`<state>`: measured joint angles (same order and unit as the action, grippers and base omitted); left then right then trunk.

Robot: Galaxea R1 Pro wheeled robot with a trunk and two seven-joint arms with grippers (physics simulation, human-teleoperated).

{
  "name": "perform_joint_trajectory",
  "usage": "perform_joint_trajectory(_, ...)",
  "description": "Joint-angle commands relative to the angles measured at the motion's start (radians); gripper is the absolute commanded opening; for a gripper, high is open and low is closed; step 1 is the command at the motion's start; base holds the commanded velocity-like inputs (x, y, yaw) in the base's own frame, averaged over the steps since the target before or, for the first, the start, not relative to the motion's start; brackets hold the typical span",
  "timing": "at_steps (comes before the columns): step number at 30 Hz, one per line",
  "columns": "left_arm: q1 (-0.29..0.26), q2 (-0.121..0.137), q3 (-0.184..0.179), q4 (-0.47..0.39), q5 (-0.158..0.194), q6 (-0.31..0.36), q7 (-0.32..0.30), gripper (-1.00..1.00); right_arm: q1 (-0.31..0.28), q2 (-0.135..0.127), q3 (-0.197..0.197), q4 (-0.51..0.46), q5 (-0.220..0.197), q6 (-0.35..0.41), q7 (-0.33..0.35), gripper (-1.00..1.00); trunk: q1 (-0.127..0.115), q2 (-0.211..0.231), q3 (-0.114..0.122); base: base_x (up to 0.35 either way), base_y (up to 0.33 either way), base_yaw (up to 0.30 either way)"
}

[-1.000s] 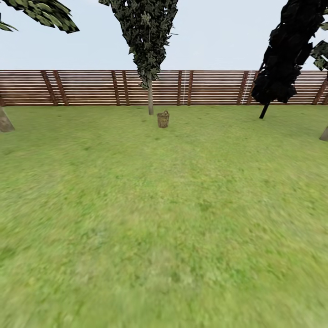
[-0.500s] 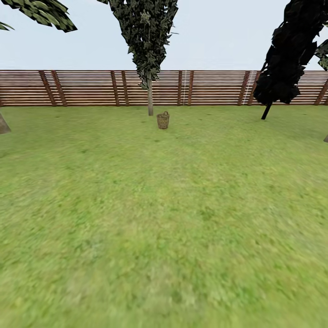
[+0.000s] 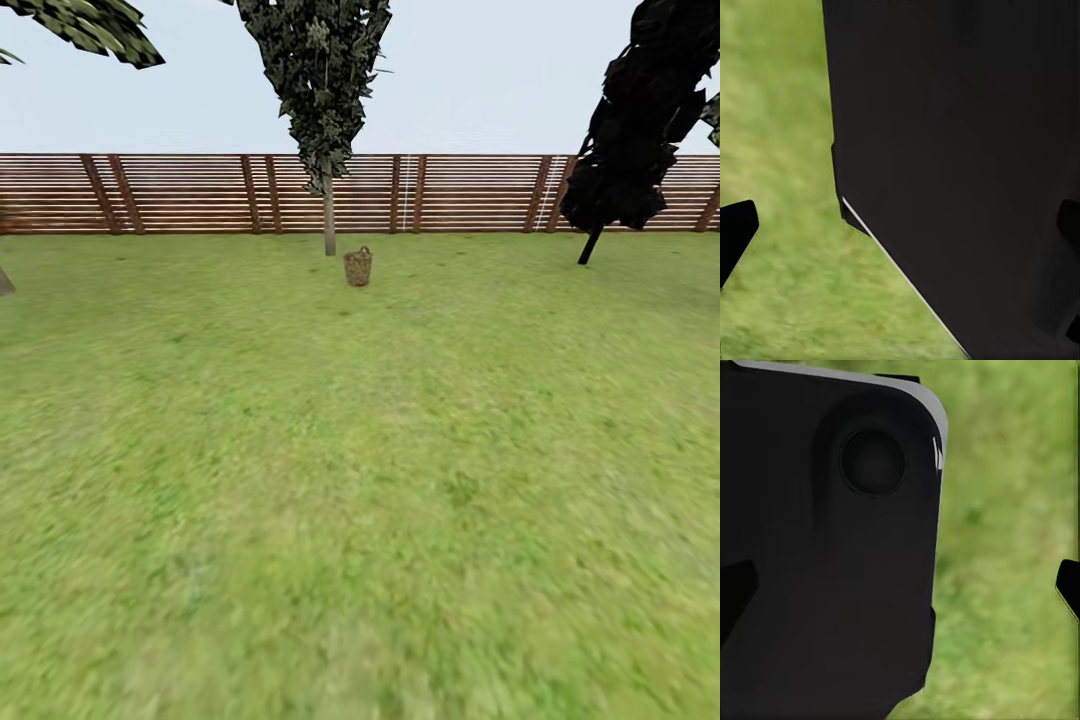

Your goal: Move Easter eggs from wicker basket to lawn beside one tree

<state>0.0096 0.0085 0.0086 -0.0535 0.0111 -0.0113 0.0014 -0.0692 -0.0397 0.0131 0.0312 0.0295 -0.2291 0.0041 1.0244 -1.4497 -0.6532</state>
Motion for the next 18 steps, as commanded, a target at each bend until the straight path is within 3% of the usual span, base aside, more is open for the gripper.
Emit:
perform_joint_trajectory(1, 0.001, 0.0, 0.001, -0.002, 0.001, -0.001, 0.0, 1.0, -0.001, 0.0, 0.001, 0.003, 0.003, -0.006, 0.0, 1.0, 0.001, 0.0, -0.001, 0.326, 0.0, 0.0)
perform_joint_trajectory(18, 0.001, 0.0, 0.001, -0.002, 0.001, -0.001, 0.0, 1.0, -0.001, 0.001, 0.001, 0.003, 0.003, -0.004, 0.0, 1.0, 0.001, 0.0, -0.001, 0.326, 0.0, 0.0)
